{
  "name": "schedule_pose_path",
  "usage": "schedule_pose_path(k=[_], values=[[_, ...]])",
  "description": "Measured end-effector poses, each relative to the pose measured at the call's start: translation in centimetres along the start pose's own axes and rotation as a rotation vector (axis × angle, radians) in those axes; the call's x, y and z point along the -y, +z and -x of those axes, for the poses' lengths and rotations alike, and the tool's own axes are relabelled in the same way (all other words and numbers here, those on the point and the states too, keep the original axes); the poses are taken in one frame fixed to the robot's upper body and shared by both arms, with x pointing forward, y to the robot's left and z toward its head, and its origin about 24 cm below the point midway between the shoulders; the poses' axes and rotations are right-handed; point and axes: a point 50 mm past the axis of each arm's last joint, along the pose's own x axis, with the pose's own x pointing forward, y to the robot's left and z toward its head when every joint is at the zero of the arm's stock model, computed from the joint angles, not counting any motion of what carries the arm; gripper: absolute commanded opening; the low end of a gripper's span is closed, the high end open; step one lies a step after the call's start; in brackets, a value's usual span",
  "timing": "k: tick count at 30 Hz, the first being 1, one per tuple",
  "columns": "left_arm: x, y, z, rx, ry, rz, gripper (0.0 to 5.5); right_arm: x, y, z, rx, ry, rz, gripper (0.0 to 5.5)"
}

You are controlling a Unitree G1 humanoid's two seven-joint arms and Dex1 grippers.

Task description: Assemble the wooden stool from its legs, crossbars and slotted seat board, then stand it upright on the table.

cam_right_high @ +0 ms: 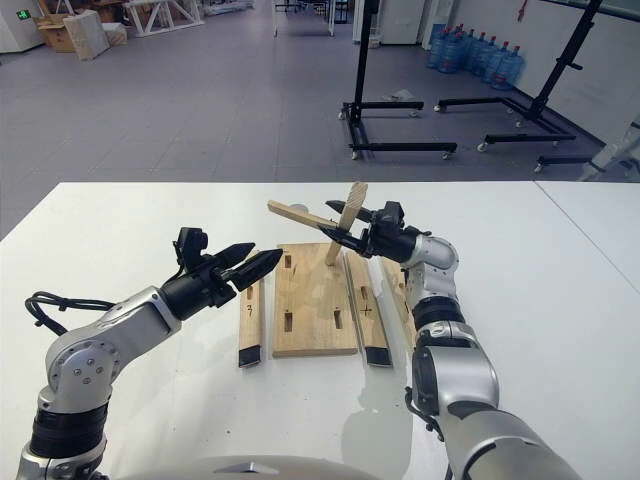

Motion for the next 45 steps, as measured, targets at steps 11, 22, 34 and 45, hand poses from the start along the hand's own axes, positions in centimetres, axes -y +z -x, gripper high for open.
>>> schedule_pose_path(k=[11,22,34,45], values=[[0.20,-0.17,-0.21,0.000,-0.007,0.002,4.91,0.21,0.12,0.21,-0.001,-0.012,-0.015,2.05],[0.23,-0.17,-0.23,0.001,-0.008,0.003,4.91,0.97,0.91,0.42,0.007,-0.038,0.018,2.05],[0.44,-0.09,-0.20,0.006,-0.014,-0.003,4.91,0.67,0.60,-0.08,0.016,-0.028,0.006,2.05],[0.45,-0.09,-0.22,0.007,-0.015,-0.002,4.91,0.44,0.30,0.07,0.008,-0.026,-0.004,2.05]])
